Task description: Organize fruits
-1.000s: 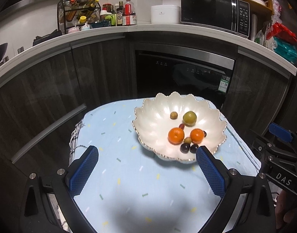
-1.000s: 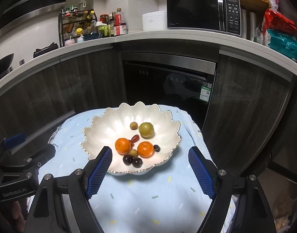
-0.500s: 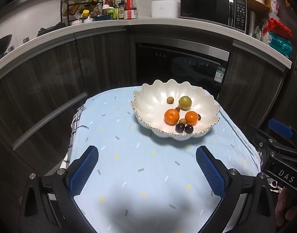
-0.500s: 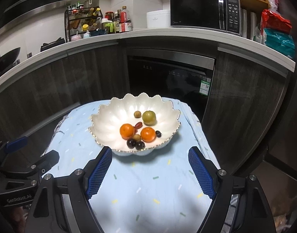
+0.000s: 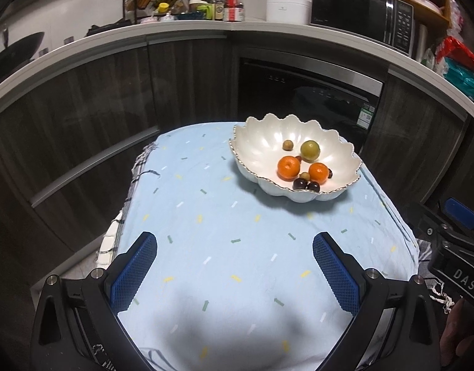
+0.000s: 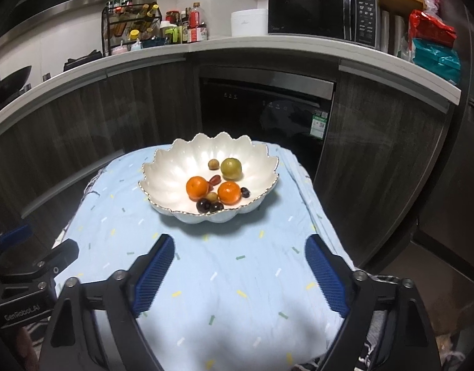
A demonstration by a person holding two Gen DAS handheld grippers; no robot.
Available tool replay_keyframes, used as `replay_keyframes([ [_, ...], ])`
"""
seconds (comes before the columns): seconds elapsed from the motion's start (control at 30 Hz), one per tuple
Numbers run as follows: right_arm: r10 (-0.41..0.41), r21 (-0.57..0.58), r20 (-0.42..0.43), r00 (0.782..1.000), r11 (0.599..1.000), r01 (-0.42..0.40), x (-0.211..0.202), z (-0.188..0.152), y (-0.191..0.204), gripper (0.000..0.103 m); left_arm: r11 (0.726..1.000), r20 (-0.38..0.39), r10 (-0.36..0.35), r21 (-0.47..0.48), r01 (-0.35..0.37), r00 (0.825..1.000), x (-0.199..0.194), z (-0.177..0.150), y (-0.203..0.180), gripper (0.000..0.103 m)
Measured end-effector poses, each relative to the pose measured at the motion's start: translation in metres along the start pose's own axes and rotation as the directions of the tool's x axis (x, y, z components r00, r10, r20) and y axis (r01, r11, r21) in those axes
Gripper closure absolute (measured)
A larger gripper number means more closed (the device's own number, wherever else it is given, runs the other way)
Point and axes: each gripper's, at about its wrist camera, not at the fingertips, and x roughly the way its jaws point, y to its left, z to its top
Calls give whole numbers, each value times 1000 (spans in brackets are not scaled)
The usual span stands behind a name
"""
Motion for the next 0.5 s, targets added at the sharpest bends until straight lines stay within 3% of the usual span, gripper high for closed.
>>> replay_keyframes([
  [0.5, 7, 12, 28, 1000, 1000, -7, -19, -4, -4, 12, 999, 35, 35, -3, -35, 999, -17, -3, 0, 0],
])
